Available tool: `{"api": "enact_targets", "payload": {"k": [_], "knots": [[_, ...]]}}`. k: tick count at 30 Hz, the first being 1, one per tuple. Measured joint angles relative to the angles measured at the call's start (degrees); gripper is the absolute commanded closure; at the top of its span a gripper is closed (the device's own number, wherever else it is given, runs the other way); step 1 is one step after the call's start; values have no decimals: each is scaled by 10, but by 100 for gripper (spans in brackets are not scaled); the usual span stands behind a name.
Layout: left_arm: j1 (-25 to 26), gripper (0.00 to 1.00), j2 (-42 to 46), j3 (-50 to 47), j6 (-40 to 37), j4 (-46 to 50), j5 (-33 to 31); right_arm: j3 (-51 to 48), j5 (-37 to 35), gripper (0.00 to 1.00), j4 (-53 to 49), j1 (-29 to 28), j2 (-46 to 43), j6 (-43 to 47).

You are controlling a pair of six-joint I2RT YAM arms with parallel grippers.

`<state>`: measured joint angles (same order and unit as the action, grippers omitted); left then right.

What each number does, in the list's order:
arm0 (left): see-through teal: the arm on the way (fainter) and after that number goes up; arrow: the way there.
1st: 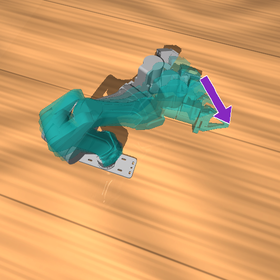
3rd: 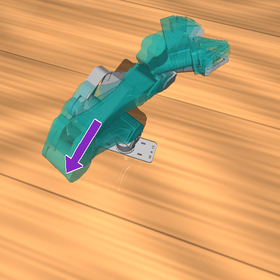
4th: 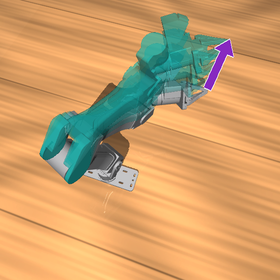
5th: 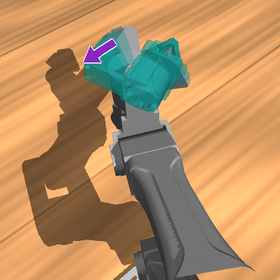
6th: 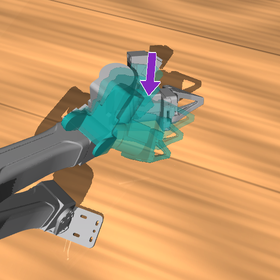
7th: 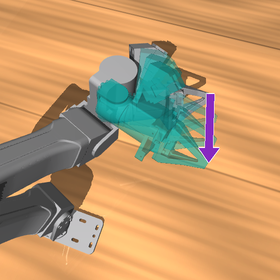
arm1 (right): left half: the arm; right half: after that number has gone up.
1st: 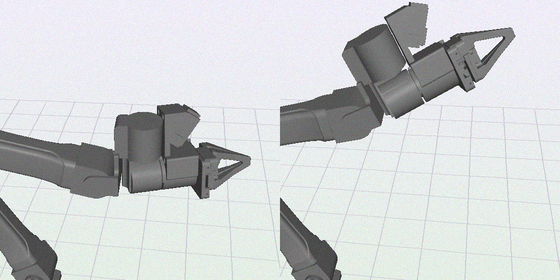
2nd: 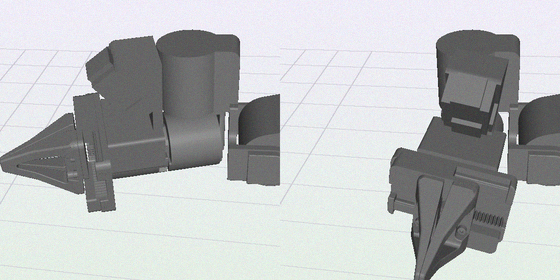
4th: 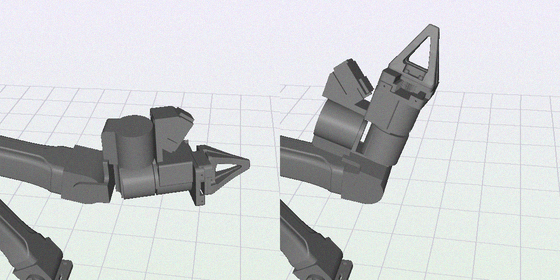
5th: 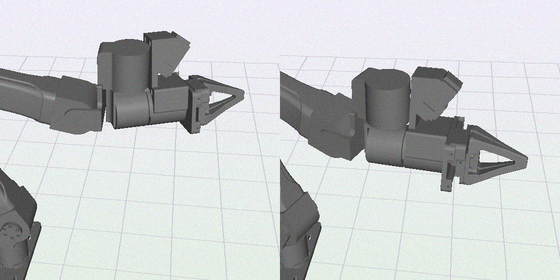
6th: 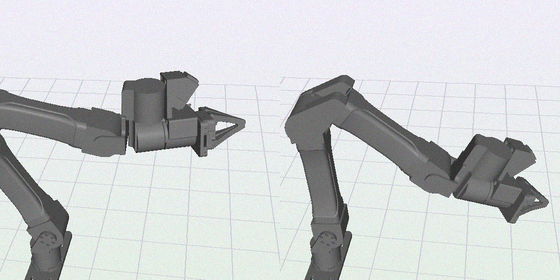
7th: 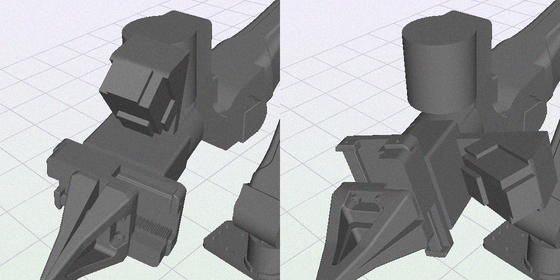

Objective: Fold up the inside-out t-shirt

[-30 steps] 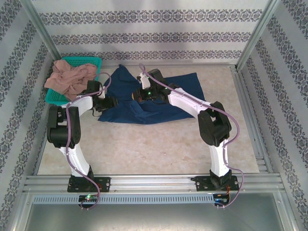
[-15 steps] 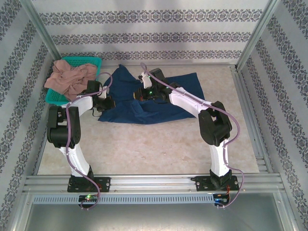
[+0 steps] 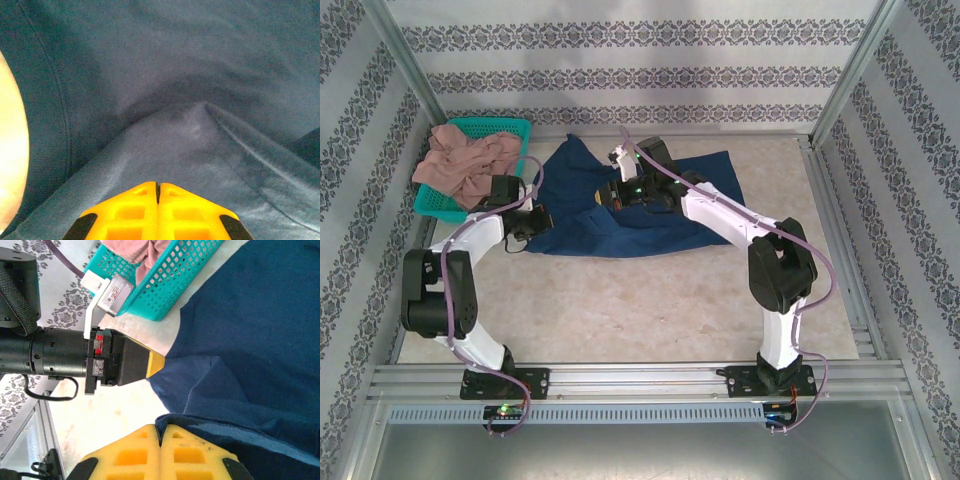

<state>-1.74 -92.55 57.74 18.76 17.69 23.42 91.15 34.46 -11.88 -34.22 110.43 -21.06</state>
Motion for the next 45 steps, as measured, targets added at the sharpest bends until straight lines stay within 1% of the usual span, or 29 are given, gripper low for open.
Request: {"api": "enact_targets", "payload": {"k": [2,4,6,8,10,11,12,13,14,15,16,17,19,21,22,24,26,27,29,31,34,36,37,38,40,41,43,45], "knots": [[0,70,31,-30,10,-5,-11,-17,17,100,3,1,-7,21],[0,59,61,-50,24,0,-15,-29,29,100,-2,2,-10,38],[0,53,82,-56,41,-2,-15,-38,37,100,-7,2,-10,52],[0,49,104,-62,58,-2,-19,-53,44,100,-6,-7,-11,63],[0,46,136,-71,70,0,-37,-85,51,100,8,-28,-18,65],[0,45,155,-75,74,4,-51,-111,55,100,17,-49,-24,64],[0,44,172,-77,77,11,-64,-132,58,97,22,-70,-29,65],[0,43,192,-80,80,18,-77,-157,62,92,25,-102,-34,64],[0,42,216,-84,83,26,-90,-176,64,81,25,-131,-36,63],[0,42,234,-88,85,35,-97,-191,66,72,24,-156,-37,61],[0,41,255,-94,87,43,-103,-205,71,66,23,-181,-38,62],[0,41,276,-102,90,55,-103,-221,72,63,22,-199,-43,60],[2,40,309,-123,100,73,-93,-257,71,60,21,-203,-67,59],[13,37,339,-154,117,87,-76,-296,66,56,19,-175,-112,53],[33,34,353,-170,129,96,-71,-315,63,55,19,-149,-143,47],[99,31,366,-191,146,113,-76,-339,56,54,23,-95,-197,40],[194,30,363,-196,166,132,-94,-351,40,54,25,-32,-242,28],[229,30,358,-196,174,135,-102,-354,33,54,26,-8,-255,24],[307,29,340,-196,199,133,-122,-358,1,54,22,39,-273,14],[368,28,312,-192,218,132,-145,-362,-26,54,11,67,-278,6],[465,26,239,-161,233,136,-193,-378,-61,53,-6,107,-283,-8],[507,27,179,-126,240,137,-215,-394,-72,53,-15,134,-287,-18],[516,29,158,-114,242,135,-222,-400,-75,53,-16,144,-289,-23],[520,32,135,-104,245,129,-230,-408,-76,53,-17,153,-291,-28],[523,43,100,-95,250,123,-248,-419,-77,53,-17,161,-294,-33],[523,51,84,-91,251,123,-261,-424,-77,53,-17,161,-297,-35],[523,66,63,-88,250,125,-280,-430,-77,53,-22,161,-306,-37],[519,84,55,-88,245,127,-299,-432,-84,53,-35,164,-319,-37]]}}
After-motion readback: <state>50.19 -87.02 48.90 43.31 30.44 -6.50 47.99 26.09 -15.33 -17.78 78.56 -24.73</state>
